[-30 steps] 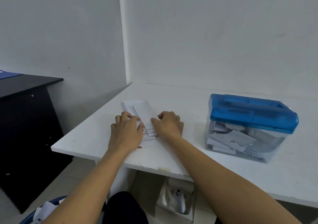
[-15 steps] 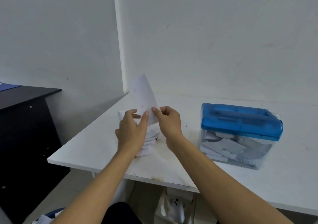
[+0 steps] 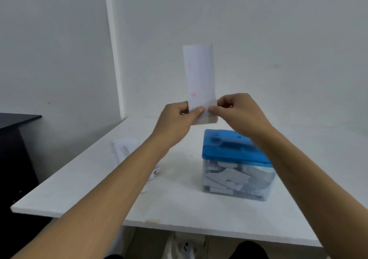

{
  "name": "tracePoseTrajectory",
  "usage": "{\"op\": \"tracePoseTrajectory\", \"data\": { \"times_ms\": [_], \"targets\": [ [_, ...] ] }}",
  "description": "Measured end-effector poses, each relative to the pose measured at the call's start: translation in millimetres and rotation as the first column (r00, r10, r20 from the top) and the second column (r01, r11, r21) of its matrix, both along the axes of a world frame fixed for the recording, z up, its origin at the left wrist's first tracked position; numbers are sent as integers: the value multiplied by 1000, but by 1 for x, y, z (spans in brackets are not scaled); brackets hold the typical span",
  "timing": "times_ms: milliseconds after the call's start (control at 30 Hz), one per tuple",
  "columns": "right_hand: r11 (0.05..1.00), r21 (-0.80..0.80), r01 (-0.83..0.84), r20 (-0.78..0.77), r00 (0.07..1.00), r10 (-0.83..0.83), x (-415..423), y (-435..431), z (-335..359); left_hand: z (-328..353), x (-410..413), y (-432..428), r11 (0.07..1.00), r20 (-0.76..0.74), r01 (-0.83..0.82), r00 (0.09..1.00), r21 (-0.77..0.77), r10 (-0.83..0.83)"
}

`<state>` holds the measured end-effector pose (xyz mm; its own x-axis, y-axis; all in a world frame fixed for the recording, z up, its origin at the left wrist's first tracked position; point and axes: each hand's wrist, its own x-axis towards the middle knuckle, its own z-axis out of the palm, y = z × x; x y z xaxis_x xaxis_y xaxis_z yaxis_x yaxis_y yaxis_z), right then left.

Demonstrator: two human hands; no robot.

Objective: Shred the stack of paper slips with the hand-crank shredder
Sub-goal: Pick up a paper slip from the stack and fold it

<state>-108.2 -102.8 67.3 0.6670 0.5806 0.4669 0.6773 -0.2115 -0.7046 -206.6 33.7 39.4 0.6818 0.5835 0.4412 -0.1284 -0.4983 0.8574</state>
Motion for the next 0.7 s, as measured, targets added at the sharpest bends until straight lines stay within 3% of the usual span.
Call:
{"op": "tracePoseTrajectory", "data": {
  "times_ms": [200, 400, 700],
  "targets": [
    [978, -168, 123, 16, 992, -122, 43, -34, -15, -13, 47, -26, 998, -165, 65, 984, -15, -67],
    [986, -137, 93, -36, 994, -99, 56, -43, -30, -18, 60, -25, 997, -248, 74, 966, -26, -78],
    [971, -200, 132, 39, 991, -127, 57, -38, -40, -15, 60, -18, 989, -300, 148, 943, 2, -140]
  ]
}}
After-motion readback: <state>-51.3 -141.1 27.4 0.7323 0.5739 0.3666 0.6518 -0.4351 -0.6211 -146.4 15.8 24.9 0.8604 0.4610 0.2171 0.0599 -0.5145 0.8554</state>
